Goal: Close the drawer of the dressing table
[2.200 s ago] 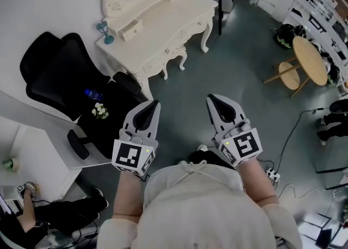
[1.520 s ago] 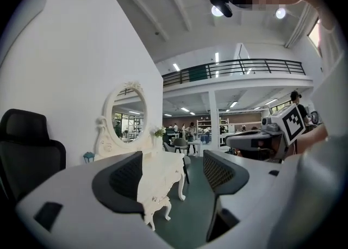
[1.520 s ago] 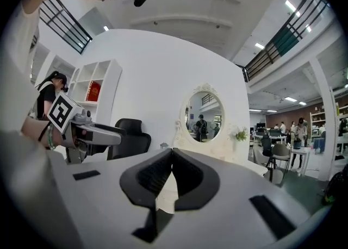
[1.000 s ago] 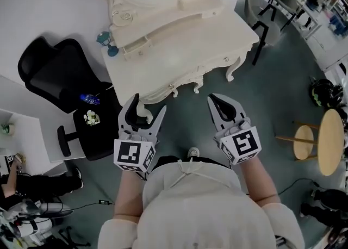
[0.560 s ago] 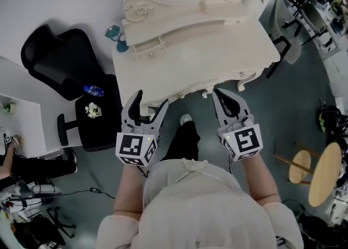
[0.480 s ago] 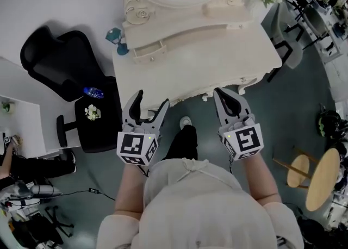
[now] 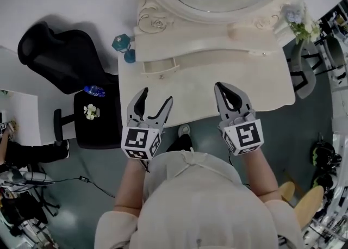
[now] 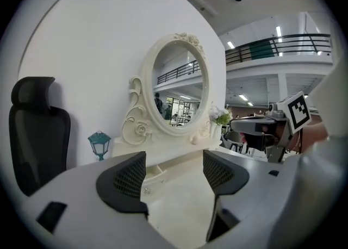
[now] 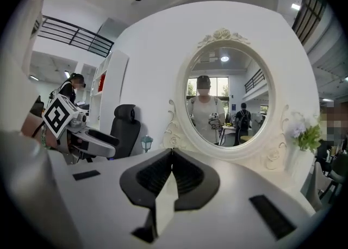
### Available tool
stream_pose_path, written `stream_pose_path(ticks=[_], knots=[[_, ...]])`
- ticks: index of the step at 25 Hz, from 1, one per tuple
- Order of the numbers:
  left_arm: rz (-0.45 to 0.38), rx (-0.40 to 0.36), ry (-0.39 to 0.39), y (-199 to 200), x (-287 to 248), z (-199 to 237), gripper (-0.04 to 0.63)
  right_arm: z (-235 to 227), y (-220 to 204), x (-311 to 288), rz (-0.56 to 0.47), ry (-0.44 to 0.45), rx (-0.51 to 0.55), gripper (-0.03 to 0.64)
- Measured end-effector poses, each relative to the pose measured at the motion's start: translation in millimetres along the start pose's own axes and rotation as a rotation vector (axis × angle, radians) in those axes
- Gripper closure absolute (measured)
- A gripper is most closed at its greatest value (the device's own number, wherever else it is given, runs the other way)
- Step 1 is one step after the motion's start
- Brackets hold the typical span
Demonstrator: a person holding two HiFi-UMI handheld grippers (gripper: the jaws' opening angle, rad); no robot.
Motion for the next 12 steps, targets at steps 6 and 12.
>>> stream_pose_path(ticks=[6, 12], knots=[[0.025, 0.046, 0.045, -15.0, -31.8, 25.8, 0.253, -8.6, -10.9, -51.6, -0.02, 0.088, 0.013, 0.612], [0.091, 0.089, 0.08, -36.1, -53.2, 28.8, 0.264, -11.8, -30.5, -85.5, 0.024, 0.195, 0.02, 0.612]])
Point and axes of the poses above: the fingertips, and each gripper's own axes: x backward along the fingers, z to its left, y out of its top, the point moved 7 cm from there along x, backward along the fingers, and after that the axes turned 7 degrees about -y, right-handed, at the moved point
